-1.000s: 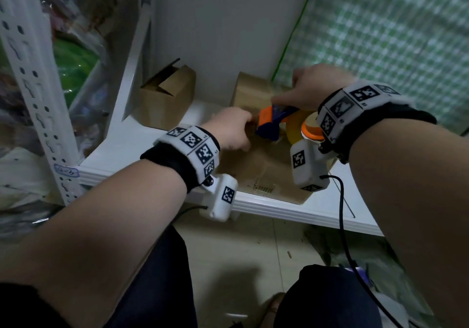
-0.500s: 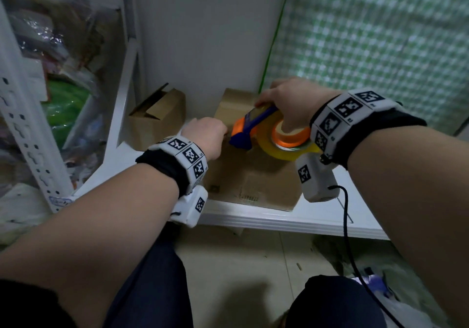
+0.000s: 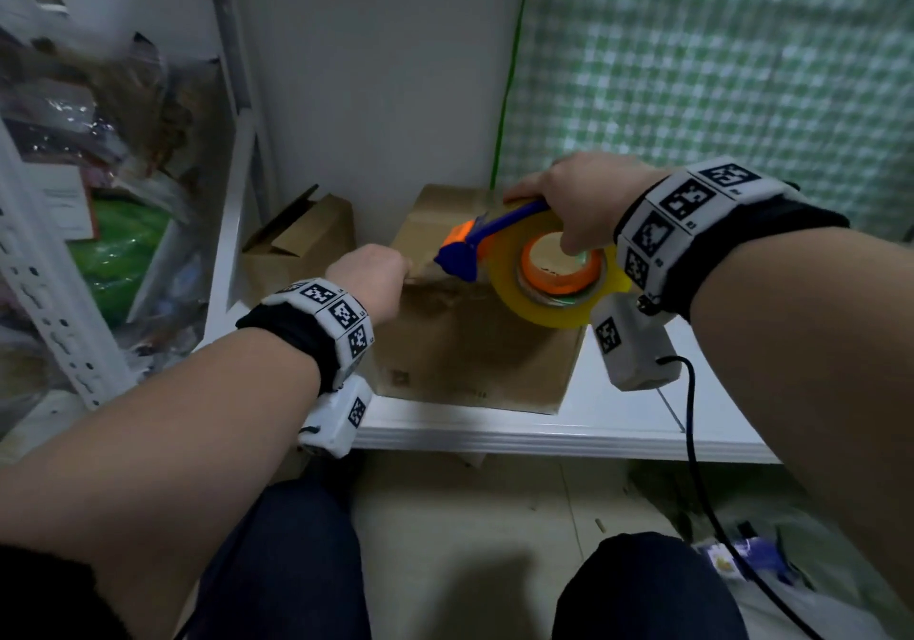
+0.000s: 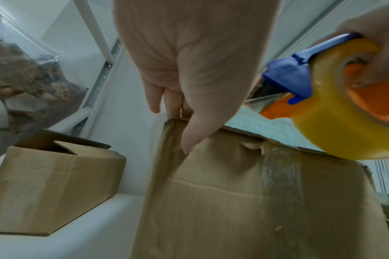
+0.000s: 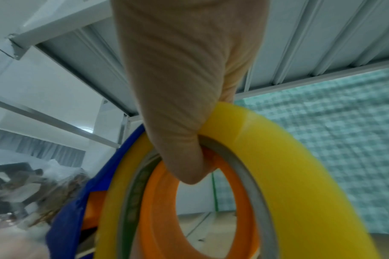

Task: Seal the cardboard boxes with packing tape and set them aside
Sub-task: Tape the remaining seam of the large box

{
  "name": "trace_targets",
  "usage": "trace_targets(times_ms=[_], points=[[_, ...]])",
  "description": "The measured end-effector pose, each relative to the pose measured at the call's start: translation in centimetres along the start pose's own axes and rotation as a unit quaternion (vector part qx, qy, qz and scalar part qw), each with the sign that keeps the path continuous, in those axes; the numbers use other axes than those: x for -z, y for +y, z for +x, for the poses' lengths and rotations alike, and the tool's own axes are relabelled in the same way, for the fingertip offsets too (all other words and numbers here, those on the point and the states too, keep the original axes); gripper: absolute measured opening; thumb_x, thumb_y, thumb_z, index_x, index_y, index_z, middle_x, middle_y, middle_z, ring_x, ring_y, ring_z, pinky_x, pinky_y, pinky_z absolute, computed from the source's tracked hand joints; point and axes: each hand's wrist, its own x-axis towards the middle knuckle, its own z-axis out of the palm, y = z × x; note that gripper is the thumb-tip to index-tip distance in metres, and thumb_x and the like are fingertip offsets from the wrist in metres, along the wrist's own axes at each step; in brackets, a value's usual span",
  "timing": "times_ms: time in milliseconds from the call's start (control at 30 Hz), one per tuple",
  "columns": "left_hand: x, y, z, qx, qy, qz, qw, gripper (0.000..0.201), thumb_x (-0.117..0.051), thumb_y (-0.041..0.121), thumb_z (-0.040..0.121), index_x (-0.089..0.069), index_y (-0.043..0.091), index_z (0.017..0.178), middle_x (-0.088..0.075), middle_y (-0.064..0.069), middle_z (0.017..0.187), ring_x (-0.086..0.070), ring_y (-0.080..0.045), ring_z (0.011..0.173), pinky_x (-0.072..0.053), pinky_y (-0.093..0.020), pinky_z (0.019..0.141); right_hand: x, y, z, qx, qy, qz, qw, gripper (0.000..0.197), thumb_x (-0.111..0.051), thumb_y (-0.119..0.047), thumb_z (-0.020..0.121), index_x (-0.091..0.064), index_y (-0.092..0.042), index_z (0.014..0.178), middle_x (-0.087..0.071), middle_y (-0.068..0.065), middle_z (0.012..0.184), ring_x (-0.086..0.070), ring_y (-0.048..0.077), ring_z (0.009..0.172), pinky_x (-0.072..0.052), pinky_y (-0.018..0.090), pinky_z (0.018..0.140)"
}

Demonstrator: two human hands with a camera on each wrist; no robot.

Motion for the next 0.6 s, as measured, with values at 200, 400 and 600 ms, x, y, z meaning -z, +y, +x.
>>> trace_targets(times_ms=[200,400,600], points=[[0.2,0.6,0.3,-0.001,-0.011,0.031,0.999,0.036,-0.055,0.003,0.082,-0.061,0.021,0.111,-0.053,-0.004,0.087,-0.059,-0.026,0.085,-0.050,-0.034,0.065,-1.6,4.5,-3.5,-0.071,0.024,-0.047,0.996,0.069,-0.058,-0.015,0.086,-0.031,-0.048,0.141,-0.049,-0.004,0.093,-0.055,0.020,0.073,-0.037,0.026,0.043],[0.3,1.1,0.6,-0.006,-0.012,0.071,0.997,0.031,-0.050,0.002,0.085,-0.058,0.016,0.111,-0.048,-0.004,0.082,-0.057,-0.027,0.085,-0.047,-0.033,0.066,-2.8,4.8,-3.4,-0.063,0.049,-0.074,0.994,0.063,-0.052,-0.013,0.091,-0.032,-0.049,0.139,-0.047,-0.001,0.099,-0.050,0.020,0.075,-0.035,0.027,0.045],[-0.2,1.2,0.7,0.004,-0.003,0.091,0.996,0.024,-0.050,0.003,0.085,-0.058,0.015,0.105,-0.047,-0.004,0.079,-0.052,-0.025,0.076,-0.042,-0.033,0.061,-3.7,4.6,-3.3,-0.053,0.033,-0.083,0.995,0.063,-0.052,-0.014,0.092,-0.031,-0.048,0.140,-0.050,0.001,0.104,-0.050,0.019,0.070,-0.035,0.026,0.043]])
